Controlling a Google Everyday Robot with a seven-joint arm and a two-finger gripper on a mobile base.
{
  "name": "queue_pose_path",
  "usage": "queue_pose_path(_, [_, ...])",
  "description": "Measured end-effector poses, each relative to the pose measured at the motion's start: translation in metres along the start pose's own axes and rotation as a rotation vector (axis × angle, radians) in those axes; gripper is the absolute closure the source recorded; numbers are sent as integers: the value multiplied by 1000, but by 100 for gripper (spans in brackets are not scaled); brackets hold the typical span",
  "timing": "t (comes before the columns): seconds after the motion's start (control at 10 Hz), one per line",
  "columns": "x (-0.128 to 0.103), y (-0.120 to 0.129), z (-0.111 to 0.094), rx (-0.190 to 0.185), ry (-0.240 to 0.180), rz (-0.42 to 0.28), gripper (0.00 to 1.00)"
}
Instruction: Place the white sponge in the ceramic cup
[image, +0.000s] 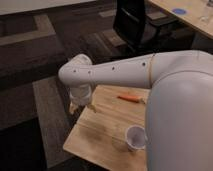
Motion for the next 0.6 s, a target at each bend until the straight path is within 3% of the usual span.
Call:
queue_pose_path(0.4, [0,0,0,2,-1,-1,35])
queue_pose_path(0.6, [-10,-25,7,-6,-31,14,35])
